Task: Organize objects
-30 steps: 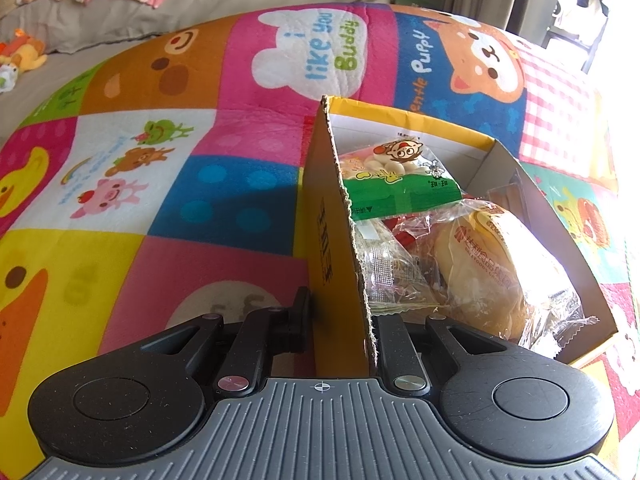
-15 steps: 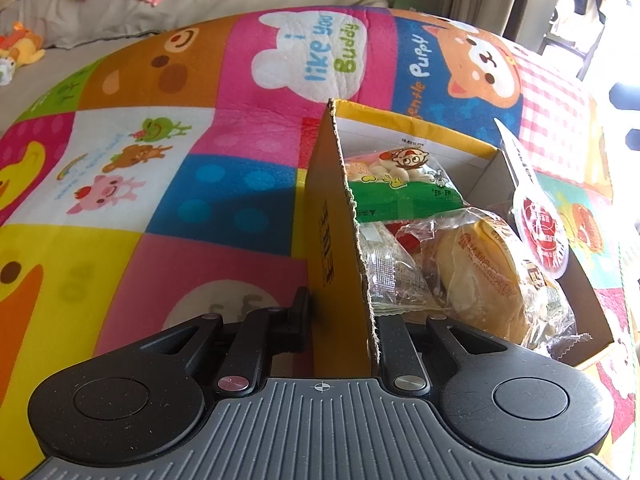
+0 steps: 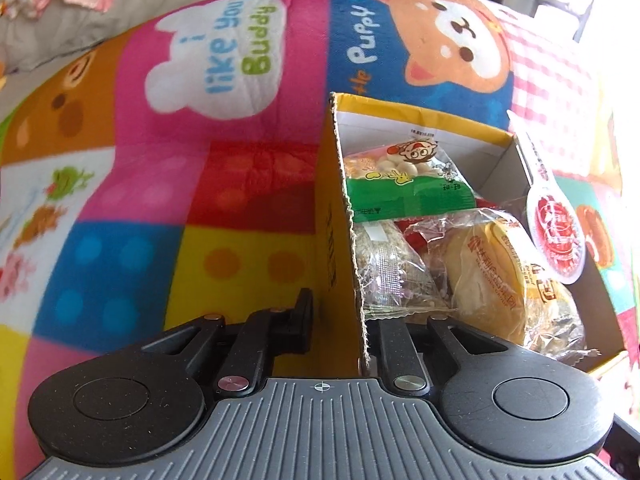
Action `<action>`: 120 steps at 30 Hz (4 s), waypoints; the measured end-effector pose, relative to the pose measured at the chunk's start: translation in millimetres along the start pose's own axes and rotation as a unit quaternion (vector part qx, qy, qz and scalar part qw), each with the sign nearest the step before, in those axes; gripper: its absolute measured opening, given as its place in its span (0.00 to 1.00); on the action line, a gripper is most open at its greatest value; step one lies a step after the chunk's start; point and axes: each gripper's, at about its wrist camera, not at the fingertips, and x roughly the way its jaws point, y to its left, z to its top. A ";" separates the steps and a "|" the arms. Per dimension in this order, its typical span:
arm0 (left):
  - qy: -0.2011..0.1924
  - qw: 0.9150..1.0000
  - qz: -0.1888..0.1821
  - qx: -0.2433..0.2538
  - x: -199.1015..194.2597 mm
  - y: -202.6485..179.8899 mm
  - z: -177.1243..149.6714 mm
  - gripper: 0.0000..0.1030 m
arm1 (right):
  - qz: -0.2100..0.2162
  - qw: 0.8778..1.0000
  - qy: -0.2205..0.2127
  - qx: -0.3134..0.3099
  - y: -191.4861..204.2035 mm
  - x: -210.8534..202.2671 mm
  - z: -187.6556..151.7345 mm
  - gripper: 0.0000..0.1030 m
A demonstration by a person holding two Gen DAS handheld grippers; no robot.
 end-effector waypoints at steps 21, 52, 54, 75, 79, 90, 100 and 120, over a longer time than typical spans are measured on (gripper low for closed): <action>-0.188 0.977 0.076 0.060 -105.0 19.6 -38.7 0.50 | -0.028 0.999 -0.005 0.035 7.8 -9.9 -27.6 0.98; -0.130 0.990 0.036 0.049 -113.7 -15.3 -189.4 0.57 | -0.054 0.991 0.033 0.116 32.8 -7.7 -95.3 1.00; -0.130 0.990 0.037 0.051 -113.7 -15.2 -189.5 0.57 | -0.054 0.991 0.031 0.121 31.2 -6.2 -94.7 1.00; -0.130 0.990 0.036 0.050 -114.1 -16.2 -190.9 0.57 | -0.063 0.991 0.014 0.116 34.9 -6.1 -98.0 1.00; -0.130 0.990 0.036 0.049 -114.0 -16.0 -190.7 0.57 | -0.051 0.992 0.014 0.114 33.1 -3.2 -95.9 1.00; -0.130 0.990 0.033 0.047 -114.3 -15.2 -190.7 0.57 | -0.045 0.991 0.009 0.124 30.8 -3.6 -97.2 1.00; -0.130 0.990 0.033 0.047 -114.3 -14.9 -190.3 0.57 | -0.052 0.992 0.013 0.115 34.5 -2.7 -96.7 1.00; -0.129 0.990 0.035 0.049 -114.4 -16.1 -190.4 0.57 | -0.051 0.992 0.013 0.117 35.3 -2.8 -96.8 1.00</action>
